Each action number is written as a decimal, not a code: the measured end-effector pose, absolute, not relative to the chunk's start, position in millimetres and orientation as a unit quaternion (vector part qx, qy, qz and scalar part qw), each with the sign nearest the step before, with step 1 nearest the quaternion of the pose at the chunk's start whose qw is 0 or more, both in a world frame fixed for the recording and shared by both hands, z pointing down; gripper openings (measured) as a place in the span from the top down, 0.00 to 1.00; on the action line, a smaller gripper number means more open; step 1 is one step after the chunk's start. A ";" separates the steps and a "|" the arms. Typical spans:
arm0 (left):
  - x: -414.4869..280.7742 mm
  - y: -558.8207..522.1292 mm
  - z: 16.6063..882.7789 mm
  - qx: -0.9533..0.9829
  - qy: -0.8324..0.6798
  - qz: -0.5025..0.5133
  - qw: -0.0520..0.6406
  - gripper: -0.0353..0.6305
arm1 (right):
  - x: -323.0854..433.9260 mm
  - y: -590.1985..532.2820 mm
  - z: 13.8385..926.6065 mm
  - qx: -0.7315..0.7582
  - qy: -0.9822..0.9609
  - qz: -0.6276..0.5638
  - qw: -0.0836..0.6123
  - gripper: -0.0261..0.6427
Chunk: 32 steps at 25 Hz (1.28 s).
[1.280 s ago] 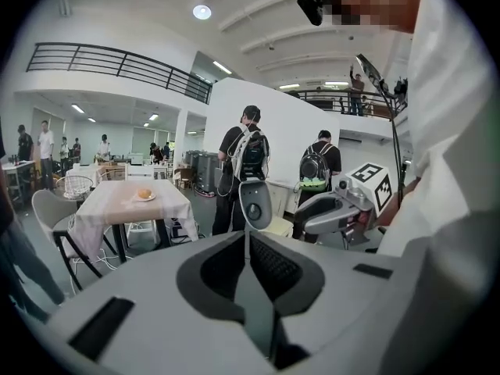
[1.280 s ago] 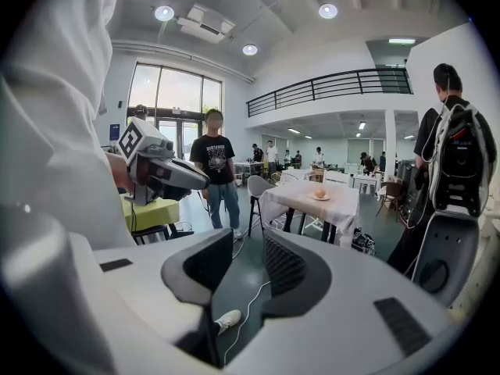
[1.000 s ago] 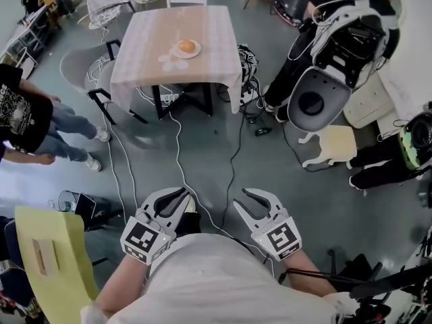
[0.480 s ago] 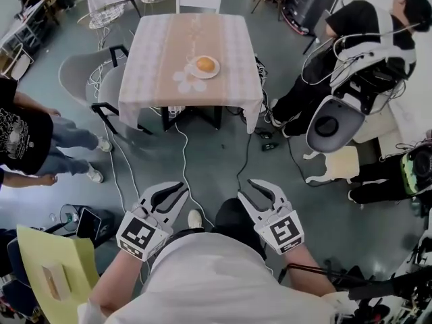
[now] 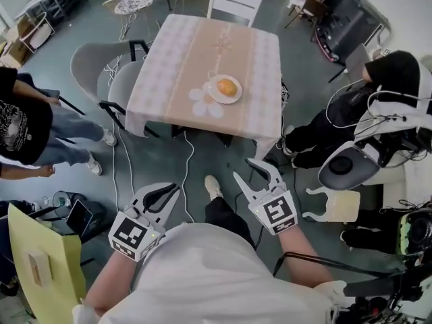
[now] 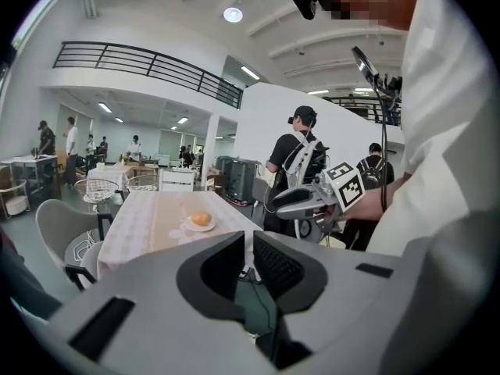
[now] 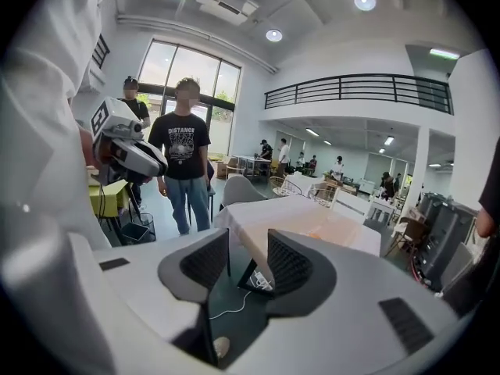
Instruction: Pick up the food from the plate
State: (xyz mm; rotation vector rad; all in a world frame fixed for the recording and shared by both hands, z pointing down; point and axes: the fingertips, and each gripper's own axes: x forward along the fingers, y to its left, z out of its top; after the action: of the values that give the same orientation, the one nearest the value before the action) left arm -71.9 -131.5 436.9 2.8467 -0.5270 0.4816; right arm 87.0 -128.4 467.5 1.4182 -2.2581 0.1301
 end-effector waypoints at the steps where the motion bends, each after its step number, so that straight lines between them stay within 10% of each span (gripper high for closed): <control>1: -64.9 -141.9 432.7 0.963 -0.189 0.163 0.105 0.89 | 95.5 -147.9 465.6 0.509 -0.827 0.043 0.234 0.73; 32: -10.6 -276.0 416.1 0.869 -0.416 0.198 0.181 0.93 | 211.2 -470.1 664.4 0.378 -0.836 0.101 0.384 0.42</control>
State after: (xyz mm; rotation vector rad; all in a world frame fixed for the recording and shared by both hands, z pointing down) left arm -10.6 -276.0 416.1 2.4532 -1.1758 0.5605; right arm 211.2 -470.1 664.4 0.9648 -2.1317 0.2583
